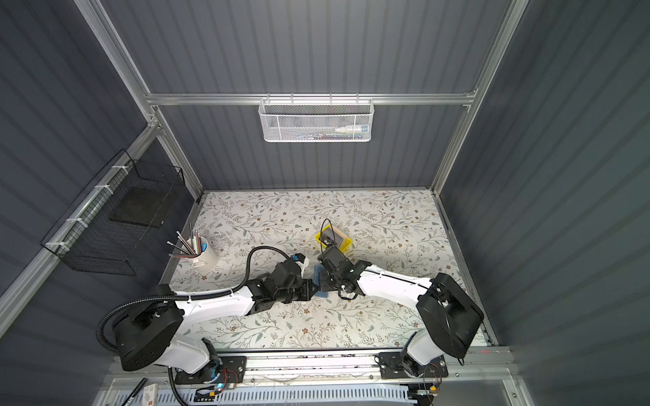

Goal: Insert credit cards into a card holder
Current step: Open the button on the card holder.

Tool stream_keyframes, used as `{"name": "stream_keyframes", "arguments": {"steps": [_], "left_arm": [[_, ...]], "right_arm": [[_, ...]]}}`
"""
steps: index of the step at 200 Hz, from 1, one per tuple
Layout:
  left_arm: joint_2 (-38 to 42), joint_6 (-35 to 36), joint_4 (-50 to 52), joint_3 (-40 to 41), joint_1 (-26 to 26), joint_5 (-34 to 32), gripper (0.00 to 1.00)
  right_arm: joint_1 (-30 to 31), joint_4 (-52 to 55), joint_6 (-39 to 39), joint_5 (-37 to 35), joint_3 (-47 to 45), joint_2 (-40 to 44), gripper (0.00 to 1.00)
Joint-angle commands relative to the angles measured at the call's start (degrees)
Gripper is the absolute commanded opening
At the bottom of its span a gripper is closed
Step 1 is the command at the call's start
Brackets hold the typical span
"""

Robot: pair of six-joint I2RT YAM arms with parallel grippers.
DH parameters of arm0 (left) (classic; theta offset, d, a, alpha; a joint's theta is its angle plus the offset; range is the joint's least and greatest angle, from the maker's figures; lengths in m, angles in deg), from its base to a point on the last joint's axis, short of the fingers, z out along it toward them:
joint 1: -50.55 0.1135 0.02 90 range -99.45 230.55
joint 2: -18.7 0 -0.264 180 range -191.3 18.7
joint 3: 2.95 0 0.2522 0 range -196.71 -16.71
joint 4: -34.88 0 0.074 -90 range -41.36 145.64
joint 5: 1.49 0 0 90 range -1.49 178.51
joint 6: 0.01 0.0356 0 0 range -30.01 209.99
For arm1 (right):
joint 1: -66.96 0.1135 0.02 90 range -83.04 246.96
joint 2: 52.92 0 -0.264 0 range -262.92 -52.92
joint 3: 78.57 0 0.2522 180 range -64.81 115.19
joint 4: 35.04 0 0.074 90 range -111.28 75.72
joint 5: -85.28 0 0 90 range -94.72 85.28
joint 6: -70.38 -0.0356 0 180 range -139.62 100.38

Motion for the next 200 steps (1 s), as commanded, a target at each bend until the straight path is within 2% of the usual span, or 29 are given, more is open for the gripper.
{"name": "stream_keyframes", "arguments": {"steps": [1,41,153,200], "left_arm": [[1.3,1.1,-1.2,-0.3,-0.3,-0.5,0.09],[1.5,1.2,-1.3,0.1,-0.4,-0.4,0.08],[1.8,0.2,4.9,-0.2,-0.5,-5.7,0.07],[2.0,0.0,4.8,0.0,-0.4,-5.6,0.07]], "right_arm": [[0.0,2.3,-0.5,-2.7,-0.7,0.9,0.03],[0.0,2.2,-0.4,-3.2,-0.8,1.5,0.00],[0.0,4.3,-1.2,-6.4,-1.4,2.5,0.00],[0.0,3.2,-1.1,-5.7,-2.0,3.2,0.00]]}}
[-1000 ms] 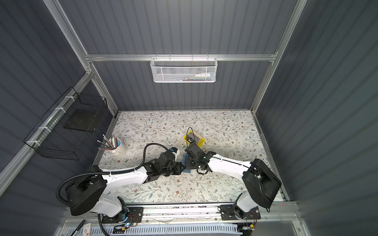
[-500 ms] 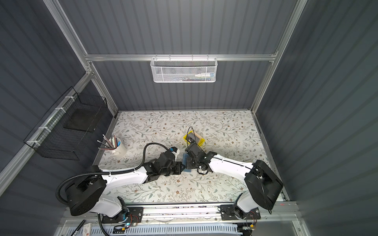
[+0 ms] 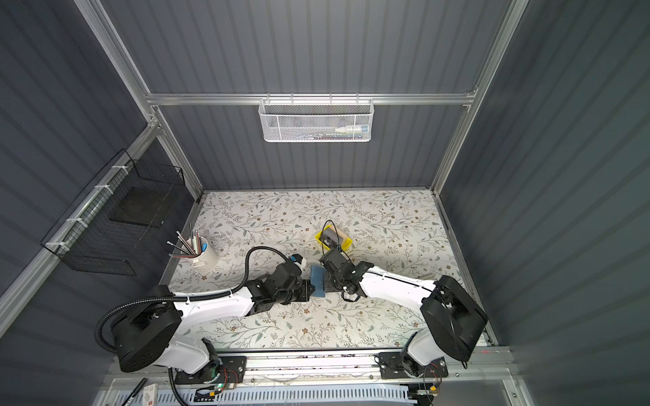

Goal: Insert credit cards into a card holder
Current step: Open the button on the card holder.

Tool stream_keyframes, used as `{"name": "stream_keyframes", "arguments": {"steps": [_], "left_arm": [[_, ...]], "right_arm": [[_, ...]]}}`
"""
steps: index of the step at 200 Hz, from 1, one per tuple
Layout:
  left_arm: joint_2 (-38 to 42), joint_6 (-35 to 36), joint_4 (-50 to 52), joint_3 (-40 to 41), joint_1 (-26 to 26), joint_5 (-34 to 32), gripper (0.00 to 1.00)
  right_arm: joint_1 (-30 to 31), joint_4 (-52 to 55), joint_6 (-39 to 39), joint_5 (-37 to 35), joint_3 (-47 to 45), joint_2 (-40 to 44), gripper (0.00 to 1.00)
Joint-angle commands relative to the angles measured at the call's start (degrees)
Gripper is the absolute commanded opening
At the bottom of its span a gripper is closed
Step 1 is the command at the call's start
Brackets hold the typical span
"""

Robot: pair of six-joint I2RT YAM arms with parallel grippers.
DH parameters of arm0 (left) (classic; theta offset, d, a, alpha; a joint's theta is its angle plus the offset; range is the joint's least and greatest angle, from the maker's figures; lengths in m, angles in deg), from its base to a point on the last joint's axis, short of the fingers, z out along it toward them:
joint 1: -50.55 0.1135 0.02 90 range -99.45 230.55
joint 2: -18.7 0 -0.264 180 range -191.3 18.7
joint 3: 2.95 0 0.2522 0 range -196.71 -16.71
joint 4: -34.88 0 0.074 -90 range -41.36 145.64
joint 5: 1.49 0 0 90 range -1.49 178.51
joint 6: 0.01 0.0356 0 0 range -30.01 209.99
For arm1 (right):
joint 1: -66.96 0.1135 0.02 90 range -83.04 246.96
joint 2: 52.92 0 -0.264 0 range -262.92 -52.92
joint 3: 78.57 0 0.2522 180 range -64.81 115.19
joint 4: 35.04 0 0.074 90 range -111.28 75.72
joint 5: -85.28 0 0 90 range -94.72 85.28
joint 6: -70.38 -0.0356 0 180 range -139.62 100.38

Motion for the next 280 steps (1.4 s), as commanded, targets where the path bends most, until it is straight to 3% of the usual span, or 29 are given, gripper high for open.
{"name": "stream_keyframes", "arguments": {"steps": [1,54,106,182,262,280], "left_arm": [[1.3,-0.2,1.3,0.0,-0.2,-1.0,0.07],[0.5,-4.5,2.3,1.4,0.7,-2.0,0.15],[-3.2,-7.4,-4.8,4.3,3.3,3.9,0.27],[-1.7,-6.7,-6.2,4.6,3.4,5.0,0.51],[-0.6,-6.3,-13.9,6.6,3.4,9.2,0.78],[-0.6,-6.2,-14.7,6.5,3.4,9.5,0.80]], "right_arm": [[-0.1,0.2,-0.2,-0.8,-1.1,1.6,0.00],[0.3,-1.3,1.3,0.7,-2.3,5.1,0.00],[1.0,-0.4,2.2,1.0,-3.1,7.2,0.00],[2.0,0.6,2.4,0.1,-2.8,8.3,0.00],[3.2,2.2,2.9,-1.2,-1.6,11.1,0.00],[3.8,2.4,3.1,-1.8,-1.3,11.8,0.00]]}}
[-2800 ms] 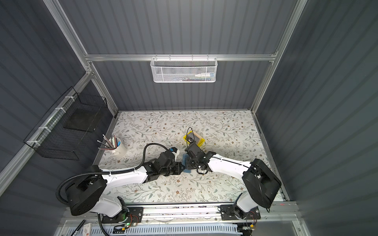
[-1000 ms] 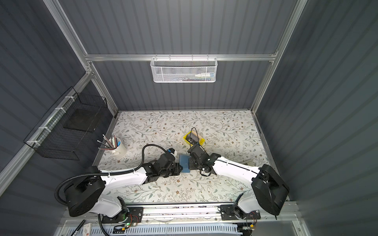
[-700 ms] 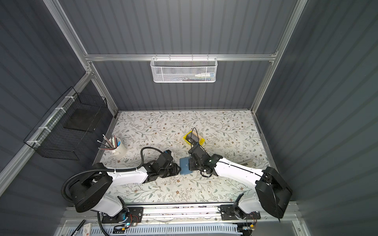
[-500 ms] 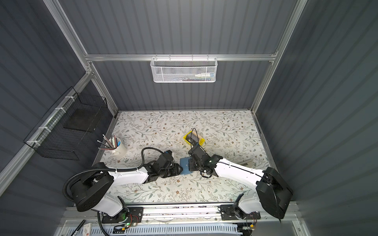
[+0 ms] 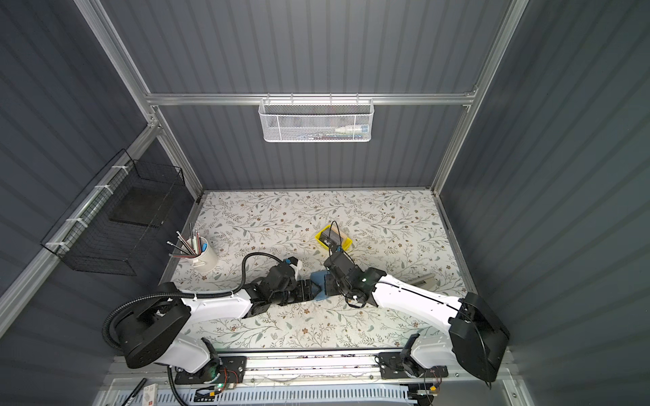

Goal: Insert credit cards into a card holder
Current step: Open the button on the card holder, then open the card holder at the center of the table.

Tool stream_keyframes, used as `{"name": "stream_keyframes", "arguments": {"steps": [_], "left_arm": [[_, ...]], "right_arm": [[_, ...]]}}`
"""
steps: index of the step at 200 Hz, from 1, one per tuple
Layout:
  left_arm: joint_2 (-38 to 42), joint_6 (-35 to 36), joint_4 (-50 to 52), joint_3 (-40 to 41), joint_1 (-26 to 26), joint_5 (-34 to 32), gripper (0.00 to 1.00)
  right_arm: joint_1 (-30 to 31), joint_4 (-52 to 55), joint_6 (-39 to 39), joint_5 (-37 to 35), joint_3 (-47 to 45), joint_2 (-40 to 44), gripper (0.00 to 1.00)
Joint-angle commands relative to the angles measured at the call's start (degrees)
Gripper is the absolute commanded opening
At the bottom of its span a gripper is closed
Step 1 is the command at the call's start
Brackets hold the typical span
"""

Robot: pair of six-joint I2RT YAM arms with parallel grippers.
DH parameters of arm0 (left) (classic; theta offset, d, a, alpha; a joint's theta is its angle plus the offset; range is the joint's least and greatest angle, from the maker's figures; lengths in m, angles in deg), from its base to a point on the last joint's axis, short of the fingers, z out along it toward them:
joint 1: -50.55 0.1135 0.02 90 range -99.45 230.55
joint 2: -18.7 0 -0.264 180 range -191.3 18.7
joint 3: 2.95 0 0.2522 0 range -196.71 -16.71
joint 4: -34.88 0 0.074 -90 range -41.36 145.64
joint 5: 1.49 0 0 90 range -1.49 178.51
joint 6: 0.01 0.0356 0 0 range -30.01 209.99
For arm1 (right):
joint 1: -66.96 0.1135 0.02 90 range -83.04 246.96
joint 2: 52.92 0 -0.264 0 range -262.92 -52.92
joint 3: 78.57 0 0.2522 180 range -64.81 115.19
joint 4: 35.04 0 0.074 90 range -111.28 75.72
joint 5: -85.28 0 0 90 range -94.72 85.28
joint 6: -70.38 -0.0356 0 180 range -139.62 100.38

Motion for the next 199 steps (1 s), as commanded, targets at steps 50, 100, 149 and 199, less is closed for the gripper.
{"name": "stream_keyframes", "arguments": {"steps": [50,100,149,199], "left_arm": [[0.8,0.7,-1.4,-0.1,0.0,1.4,0.83],[1.0,1.5,0.0,-1.1,0.0,1.2,0.83],[0.9,2.1,-0.9,-1.6,0.0,2.2,0.87],[1.7,3.5,-3.4,-1.4,0.0,4.8,0.89]], "right_arm": [[2.4,1.8,1.8,-3.3,2.0,3.5,0.00],[2.8,2.9,2.6,-4.7,3.0,4.5,0.00],[3.1,3.1,2.6,-4.7,3.3,4.4,0.00],[3.5,3.1,2.7,-5.4,3.7,5.0,0.00]]}}
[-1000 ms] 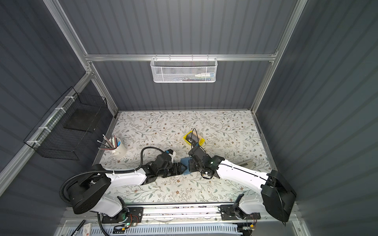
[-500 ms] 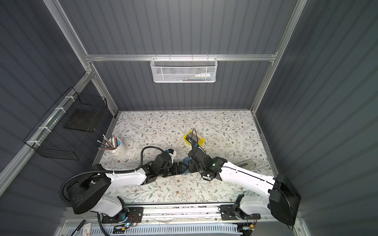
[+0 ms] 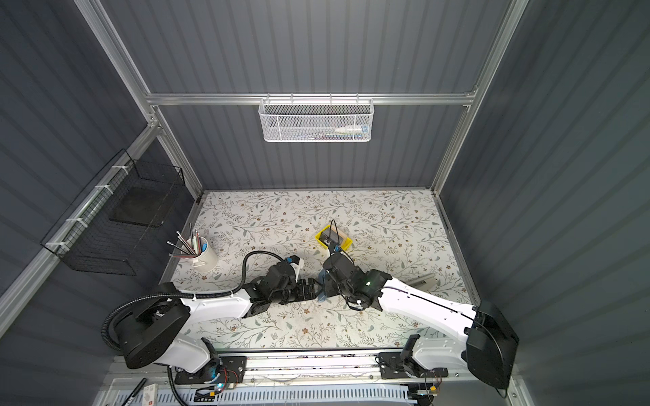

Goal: Insert credit cards into a card holder
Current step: Open the card holder at the center of the table.

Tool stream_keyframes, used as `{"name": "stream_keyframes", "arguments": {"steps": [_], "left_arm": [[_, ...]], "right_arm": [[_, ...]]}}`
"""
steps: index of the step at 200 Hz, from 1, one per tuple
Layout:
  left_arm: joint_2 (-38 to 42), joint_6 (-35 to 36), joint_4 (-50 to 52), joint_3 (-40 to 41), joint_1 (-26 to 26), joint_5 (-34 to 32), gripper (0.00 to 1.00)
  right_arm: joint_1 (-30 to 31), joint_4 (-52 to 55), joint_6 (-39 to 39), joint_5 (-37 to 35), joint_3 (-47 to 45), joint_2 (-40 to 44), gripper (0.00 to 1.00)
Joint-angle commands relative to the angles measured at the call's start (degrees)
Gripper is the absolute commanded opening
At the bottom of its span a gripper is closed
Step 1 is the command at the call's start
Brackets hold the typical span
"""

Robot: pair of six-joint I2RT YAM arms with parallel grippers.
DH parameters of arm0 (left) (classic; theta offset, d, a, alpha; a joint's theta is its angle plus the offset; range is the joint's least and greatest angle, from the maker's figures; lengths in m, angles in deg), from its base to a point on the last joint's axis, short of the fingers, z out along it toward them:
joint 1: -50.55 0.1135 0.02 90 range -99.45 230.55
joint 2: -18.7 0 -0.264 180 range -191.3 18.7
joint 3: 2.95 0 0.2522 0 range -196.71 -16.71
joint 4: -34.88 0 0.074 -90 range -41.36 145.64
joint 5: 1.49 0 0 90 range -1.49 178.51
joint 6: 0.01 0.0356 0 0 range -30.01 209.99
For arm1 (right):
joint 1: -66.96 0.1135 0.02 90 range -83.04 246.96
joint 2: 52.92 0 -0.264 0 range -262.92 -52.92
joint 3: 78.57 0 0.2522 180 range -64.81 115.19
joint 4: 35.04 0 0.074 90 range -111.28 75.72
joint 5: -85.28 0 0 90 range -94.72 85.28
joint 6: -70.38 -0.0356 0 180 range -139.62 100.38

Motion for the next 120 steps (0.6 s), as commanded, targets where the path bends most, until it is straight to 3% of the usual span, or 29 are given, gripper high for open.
{"name": "stream_keyframes", "arguments": {"steps": [1,120], "left_arm": [[1.3,2.1,-1.7,-1.1,0.0,2.5,0.89],[0.8,1.7,-4.9,0.0,0.1,4.1,0.87]], "right_arm": [[0.4,0.8,0.6,-1.5,1.8,1.0,0.00],[1.0,0.8,0.6,-2.3,2.1,2.0,0.00]]}}
